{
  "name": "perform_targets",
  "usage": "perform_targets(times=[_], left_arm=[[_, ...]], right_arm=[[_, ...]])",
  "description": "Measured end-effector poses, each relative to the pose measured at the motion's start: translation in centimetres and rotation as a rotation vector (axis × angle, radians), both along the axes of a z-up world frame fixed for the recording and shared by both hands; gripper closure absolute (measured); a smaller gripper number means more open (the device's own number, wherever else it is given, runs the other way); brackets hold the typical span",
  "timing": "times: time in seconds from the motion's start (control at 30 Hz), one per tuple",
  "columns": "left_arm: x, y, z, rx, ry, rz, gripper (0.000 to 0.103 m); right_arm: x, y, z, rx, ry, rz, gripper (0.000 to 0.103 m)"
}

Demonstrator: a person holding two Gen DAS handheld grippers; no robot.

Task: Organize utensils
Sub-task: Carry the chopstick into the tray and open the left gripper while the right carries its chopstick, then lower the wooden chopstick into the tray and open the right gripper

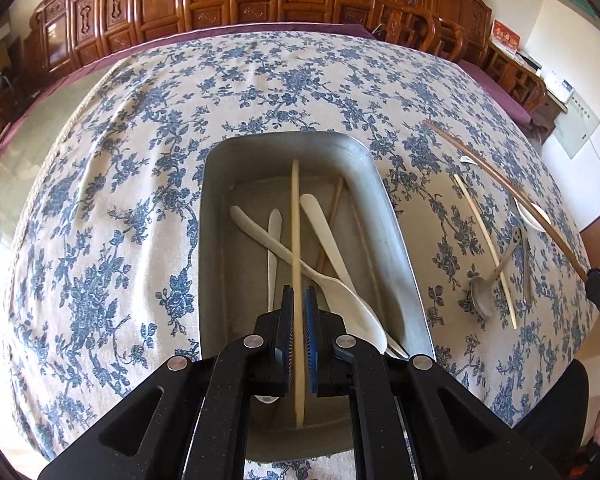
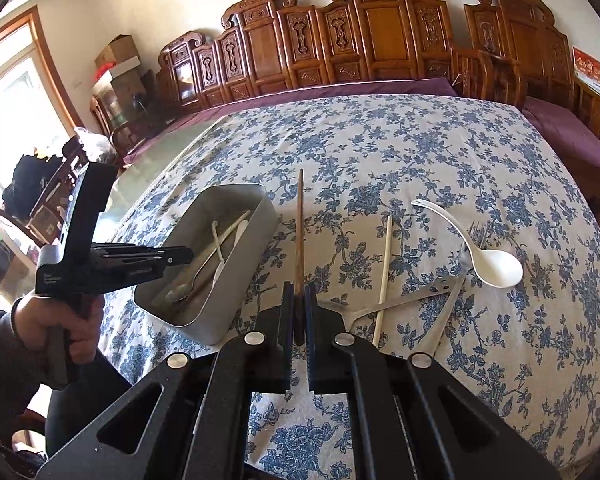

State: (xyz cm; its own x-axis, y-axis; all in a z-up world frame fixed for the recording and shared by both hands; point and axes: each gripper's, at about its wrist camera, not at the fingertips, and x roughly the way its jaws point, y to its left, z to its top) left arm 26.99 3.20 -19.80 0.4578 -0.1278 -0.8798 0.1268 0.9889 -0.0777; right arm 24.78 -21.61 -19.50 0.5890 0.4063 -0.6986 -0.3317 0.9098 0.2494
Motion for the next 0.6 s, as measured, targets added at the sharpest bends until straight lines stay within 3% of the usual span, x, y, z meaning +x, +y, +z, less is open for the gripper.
perform_targets(times=[0.6], left_arm=[[-3.5,2.8,5.8,0.007,-0.119,0.037,0.085]], right_arm=[[0.1,5.2,0.6,0.011,-0.005,0.086,0.097]])
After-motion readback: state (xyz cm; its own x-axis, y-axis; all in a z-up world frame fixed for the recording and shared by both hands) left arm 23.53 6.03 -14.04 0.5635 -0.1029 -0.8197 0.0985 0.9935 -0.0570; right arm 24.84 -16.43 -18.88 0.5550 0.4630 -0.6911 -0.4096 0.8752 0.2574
